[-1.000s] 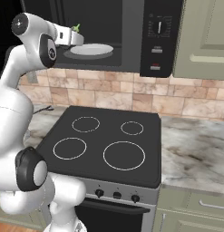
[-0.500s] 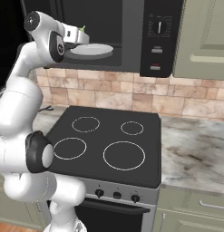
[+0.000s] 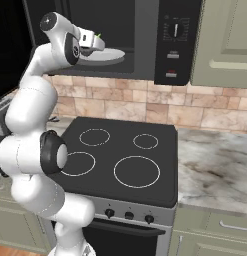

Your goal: Pick the eggplant from the counter and place it in the microwave. Then turn on the microwave.

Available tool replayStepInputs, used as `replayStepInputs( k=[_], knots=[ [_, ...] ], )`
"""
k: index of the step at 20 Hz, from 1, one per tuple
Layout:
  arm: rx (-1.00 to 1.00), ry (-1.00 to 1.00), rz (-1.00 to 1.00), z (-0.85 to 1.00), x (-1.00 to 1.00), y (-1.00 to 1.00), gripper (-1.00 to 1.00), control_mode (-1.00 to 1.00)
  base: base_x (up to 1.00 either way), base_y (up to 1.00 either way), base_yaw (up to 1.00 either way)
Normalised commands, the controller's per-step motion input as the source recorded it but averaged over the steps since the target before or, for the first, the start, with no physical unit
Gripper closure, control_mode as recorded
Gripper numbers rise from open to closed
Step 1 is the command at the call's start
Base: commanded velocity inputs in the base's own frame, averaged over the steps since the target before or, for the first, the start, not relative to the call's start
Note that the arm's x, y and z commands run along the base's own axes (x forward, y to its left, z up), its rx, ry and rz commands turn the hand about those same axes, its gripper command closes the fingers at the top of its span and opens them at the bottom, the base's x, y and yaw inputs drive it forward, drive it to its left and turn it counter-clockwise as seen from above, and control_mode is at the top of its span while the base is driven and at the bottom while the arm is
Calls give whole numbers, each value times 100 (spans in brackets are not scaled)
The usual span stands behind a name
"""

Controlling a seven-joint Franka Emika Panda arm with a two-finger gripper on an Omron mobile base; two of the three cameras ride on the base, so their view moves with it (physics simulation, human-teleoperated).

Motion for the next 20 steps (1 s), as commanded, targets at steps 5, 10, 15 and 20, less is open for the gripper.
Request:
replayStepInputs(
  k=[5,10,15,20],
  knots=[
    [0,6,0,-4,49,-1,100,-100,0,0,0],
    [0,9,-1,-13,41,-9,100,-100,0,0,0],
    [0,9,-1,-8,38,-7,100,-100,0,0,0],
    [0,8,-1,-7,35,-3,100,-100,0,0,0]
  ],
)
